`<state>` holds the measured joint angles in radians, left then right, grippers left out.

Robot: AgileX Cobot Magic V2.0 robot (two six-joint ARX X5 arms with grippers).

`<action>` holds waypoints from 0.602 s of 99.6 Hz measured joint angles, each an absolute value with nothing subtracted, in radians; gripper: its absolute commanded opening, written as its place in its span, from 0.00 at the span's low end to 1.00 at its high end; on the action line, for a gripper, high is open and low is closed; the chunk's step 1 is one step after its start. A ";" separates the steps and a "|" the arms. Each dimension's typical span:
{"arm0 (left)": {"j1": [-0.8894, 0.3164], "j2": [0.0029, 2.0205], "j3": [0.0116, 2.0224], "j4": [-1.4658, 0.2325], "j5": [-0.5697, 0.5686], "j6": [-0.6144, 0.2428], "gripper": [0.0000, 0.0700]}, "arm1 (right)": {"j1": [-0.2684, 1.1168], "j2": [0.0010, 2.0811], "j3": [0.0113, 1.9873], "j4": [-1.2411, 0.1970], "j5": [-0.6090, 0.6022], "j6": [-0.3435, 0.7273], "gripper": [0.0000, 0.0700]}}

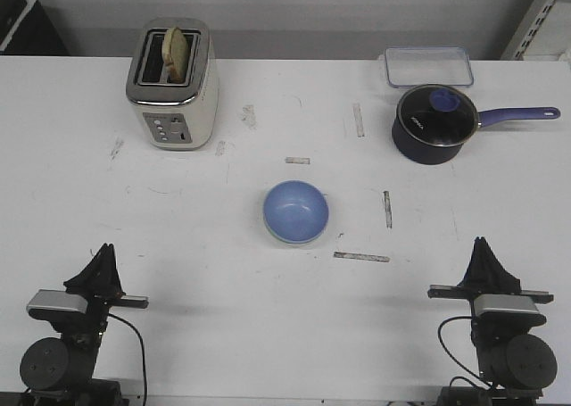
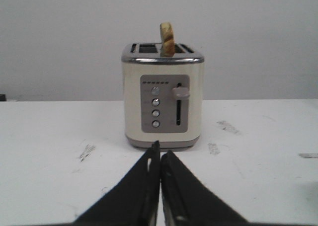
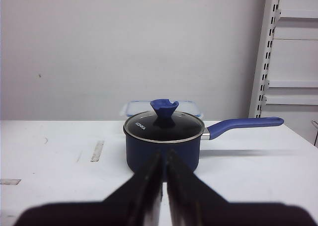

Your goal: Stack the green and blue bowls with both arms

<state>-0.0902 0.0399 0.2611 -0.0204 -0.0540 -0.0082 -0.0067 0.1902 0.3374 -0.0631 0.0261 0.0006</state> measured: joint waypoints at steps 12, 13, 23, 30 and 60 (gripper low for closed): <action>-0.053 0.040 0.212 -0.007 -0.054 -0.001 0.00 | -0.007 0.190 0.337 -0.063 0.026 0.001 0.01; -0.051 0.040 0.209 -0.007 -0.053 0.000 0.00 | -0.007 0.190 0.337 -0.063 0.026 0.001 0.01; -0.039 0.040 0.188 -0.007 -0.054 0.002 0.00 | -0.007 0.190 0.337 -0.063 0.026 0.001 0.01; -0.039 0.039 0.178 0.000 -0.054 0.003 0.00 | -0.007 0.190 0.337 -0.063 0.026 0.001 0.01; -0.039 0.038 0.036 0.167 -0.054 0.009 0.00 | -0.007 0.190 0.337 -0.064 0.026 0.001 0.01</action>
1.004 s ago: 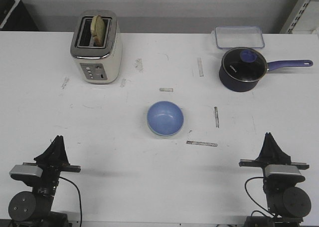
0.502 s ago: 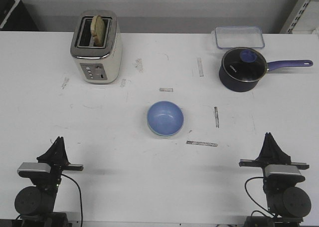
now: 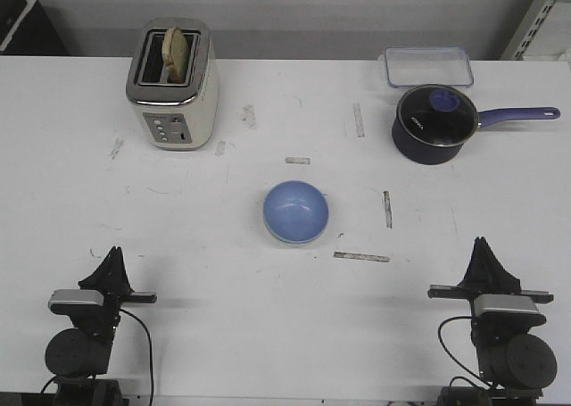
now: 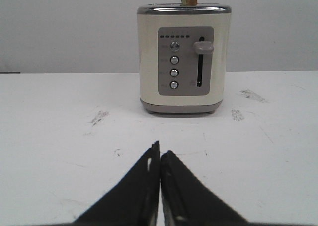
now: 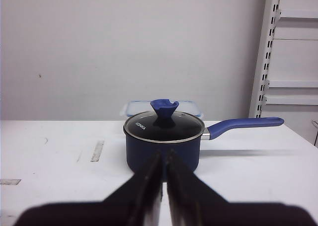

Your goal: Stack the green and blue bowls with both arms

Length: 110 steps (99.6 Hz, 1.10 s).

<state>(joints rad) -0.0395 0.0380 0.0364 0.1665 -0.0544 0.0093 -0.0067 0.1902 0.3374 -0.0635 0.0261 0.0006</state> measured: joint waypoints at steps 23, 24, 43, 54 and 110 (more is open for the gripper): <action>-0.039 0.006 0.034 0.147 -0.055 0.009 0.00 | -0.007 0.190 0.337 -0.063 0.026 0.001 0.01; -0.039 0.006 0.034 0.145 -0.055 0.009 0.00 | -0.007 0.190 0.337 -0.063 0.026 0.001 0.01; -0.039 0.006 0.034 0.145 -0.054 0.009 0.00 | -0.007 0.190 0.337 -0.063 0.026 0.001 0.01; -0.039 0.006 0.034 0.145 -0.054 0.009 0.00 | -0.007 0.190 0.337 -0.063 0.026 0.001 0.01; -0.039 0.006 0.034 0.145 -0.054 0.009 0.00 | -0.007 0.190 0.337 -0.063 0.026 0.001 0.01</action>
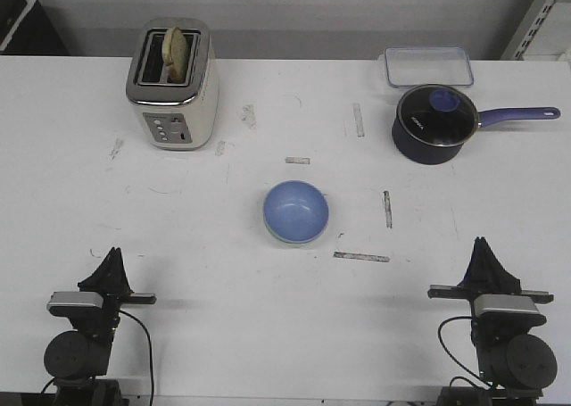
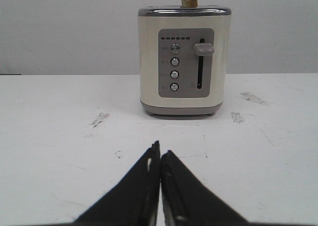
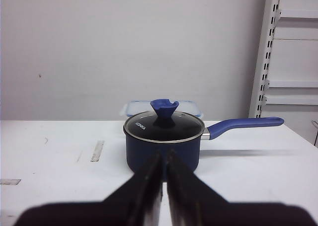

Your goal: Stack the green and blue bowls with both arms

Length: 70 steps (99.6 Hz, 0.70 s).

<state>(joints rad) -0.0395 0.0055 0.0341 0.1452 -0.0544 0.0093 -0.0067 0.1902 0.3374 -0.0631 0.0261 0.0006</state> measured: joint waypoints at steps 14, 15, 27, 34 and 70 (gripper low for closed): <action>-0.039 0.006 0.034 0.145 -0.054 0.009 0.00 | -0.007 0.190 0.337 -0.063 0.026 0.001 0.01; -0.039 0.006 0.034 0.145 -0.054 0.009 0.00 | -0.007 0.190 0.337 -0.064 0.026 0.001 0.01; -0.039 0.006 0.034 0.145 -0.054 0.009 0.00 | -0.007 0.190 0.337 -0.063 0.027 0.001 0.01; -0.039 0.006 0.034 0.145 -0.054 0.009 0.00 | -0.007 0.190 0.329 -0.046 0.026 0.001 0.01; -0.039 0.006 0.034 0.145 -0.054 0.009 0.00 | 0.009 0.172 0.259 -0.046 0.027 0.001 0.01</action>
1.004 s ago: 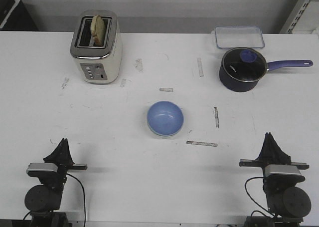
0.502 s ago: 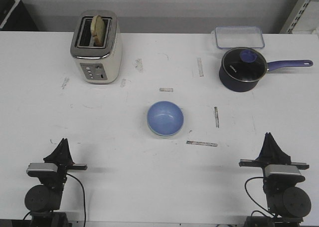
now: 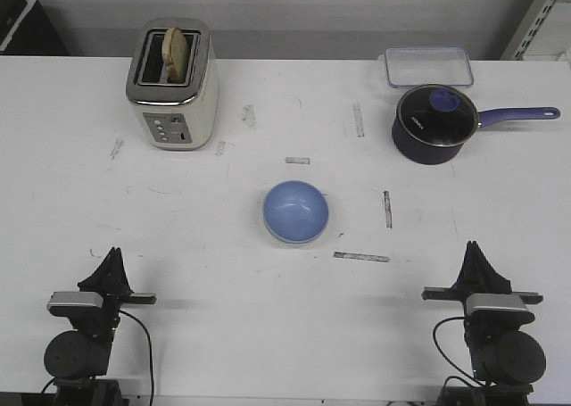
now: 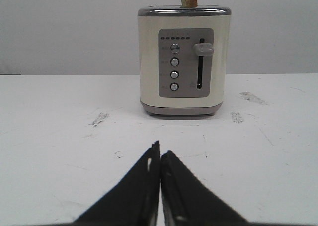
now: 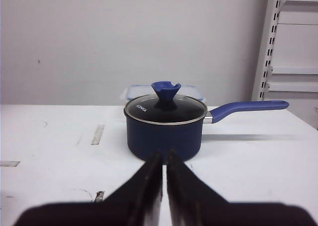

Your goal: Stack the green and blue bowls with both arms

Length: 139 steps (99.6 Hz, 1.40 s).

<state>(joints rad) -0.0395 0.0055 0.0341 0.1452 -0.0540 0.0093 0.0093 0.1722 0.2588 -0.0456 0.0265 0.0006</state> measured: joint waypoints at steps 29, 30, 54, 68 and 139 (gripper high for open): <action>-0.039 0.006 0.034 0.145 -0.054 0.009 0.00 | 0.028 0.015 0.110 -0.036 0.026 0.001 0.01; -0.039 0.006 0.034 0.145 -0.054 0.009 0.00 | 0.028 0.010 0.106 -0.034 0.026 0.001 0.01; -0.039 0.006 0.034 0.146 -0.054 0.009 0.00 | 0.028 0.002 0.014 0.074 -0.001 0.001 0.01; -0.039 0.006 0.034 0.146 -0.054 0.009 0.00 | 0.028 0.001 0.014 0.088 0.000 0.001 0.01; -0.039 0.006 0.034 0.146 -0.054 0.009 0.00 | 0.028 0.001 0.015 0.093 0.000 0.001 0.01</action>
